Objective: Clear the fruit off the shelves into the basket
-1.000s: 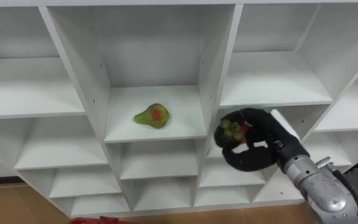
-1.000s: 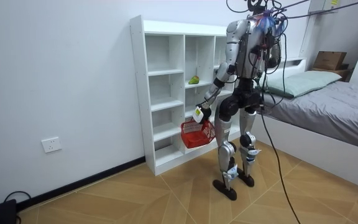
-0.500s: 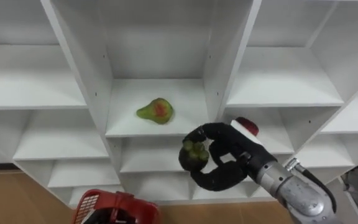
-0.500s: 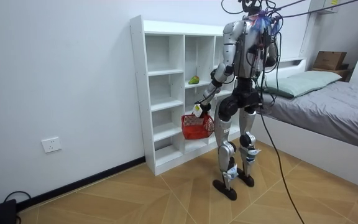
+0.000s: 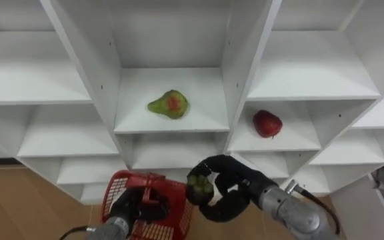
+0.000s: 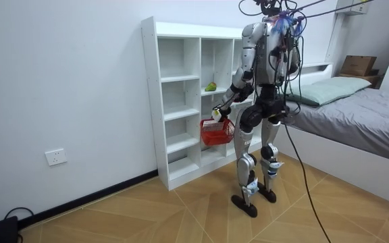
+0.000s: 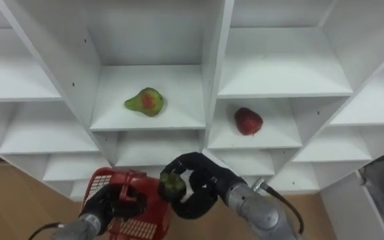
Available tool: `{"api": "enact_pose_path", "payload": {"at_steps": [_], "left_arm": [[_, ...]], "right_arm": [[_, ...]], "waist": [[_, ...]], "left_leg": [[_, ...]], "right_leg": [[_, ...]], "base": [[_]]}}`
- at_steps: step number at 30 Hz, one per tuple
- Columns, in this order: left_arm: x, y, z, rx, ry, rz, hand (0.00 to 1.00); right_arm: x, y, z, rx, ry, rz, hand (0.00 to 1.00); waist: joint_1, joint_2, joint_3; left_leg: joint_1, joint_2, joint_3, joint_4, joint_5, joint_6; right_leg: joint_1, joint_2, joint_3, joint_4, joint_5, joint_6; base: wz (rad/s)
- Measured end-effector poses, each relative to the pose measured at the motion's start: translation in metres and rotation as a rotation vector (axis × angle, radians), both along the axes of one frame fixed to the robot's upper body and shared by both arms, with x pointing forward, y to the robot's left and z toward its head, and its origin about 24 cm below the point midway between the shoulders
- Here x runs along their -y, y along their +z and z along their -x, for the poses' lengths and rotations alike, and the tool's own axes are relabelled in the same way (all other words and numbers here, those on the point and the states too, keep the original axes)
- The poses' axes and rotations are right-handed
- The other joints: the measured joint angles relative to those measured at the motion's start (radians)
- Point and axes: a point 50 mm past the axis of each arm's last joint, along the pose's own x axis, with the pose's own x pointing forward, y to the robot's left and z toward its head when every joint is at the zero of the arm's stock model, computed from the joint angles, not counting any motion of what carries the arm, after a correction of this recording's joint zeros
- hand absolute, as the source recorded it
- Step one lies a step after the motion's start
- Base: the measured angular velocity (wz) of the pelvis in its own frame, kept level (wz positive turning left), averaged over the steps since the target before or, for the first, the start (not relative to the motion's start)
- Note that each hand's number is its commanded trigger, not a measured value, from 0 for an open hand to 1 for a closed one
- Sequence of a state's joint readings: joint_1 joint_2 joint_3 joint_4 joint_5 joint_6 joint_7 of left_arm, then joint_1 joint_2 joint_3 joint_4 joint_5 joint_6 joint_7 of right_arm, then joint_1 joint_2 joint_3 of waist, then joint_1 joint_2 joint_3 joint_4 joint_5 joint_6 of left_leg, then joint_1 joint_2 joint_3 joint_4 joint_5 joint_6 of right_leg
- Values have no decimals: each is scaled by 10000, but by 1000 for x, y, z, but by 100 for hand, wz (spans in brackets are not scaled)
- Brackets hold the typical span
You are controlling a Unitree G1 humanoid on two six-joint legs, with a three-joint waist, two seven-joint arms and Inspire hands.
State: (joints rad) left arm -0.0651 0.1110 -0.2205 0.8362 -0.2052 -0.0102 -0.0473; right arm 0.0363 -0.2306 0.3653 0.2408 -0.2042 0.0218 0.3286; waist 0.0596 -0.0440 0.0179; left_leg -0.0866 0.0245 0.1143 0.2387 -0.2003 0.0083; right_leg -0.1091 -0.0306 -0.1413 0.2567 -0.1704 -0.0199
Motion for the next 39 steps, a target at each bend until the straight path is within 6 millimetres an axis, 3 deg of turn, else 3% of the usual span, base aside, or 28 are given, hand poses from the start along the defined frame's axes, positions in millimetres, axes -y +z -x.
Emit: {"api": "enact_pose_path", "payload": {"at_steps": [6, 14, 25, 39], "left_arm": [[4, 8, -9, 639, -198, 138, 100], [9, 10, -10, 872, -534, 413, 100], [15, 10, -9, 853, -1016, 737, 100], [23, 13, -10, 1030, -1660, 1247, 100]], "right_arm": [[9, -12, -5, -51, -495, 741, 100], [17, -27, -3, -338, -931, 1249, 100], [13, -35, -1, -348, -1055, 1459, 100], [15, -40, -3, -344, -1135, 1721, 100]], "waist": [[0, 50, 31], [0, 127, 23], [0, 264, 46], [7, 263, 49]], "left_leg": [[-601, -19, -333, 306, 0, 1], [-945, -31, -469, 408, 10, 10], [-1105, -35, -435, 524, 9, 11], [-1285, -16, -322, 664, 26, 38]], "right_leg": [[-309, -46, -361, 6, 13, -19], [-543, -107, -525, 31, 13, -19], [-636, -108, -533, 56, 12, -20], [-865, -134, -408, 186, 8, -19]], "base": [[17], [6], [0], [-2]]}}
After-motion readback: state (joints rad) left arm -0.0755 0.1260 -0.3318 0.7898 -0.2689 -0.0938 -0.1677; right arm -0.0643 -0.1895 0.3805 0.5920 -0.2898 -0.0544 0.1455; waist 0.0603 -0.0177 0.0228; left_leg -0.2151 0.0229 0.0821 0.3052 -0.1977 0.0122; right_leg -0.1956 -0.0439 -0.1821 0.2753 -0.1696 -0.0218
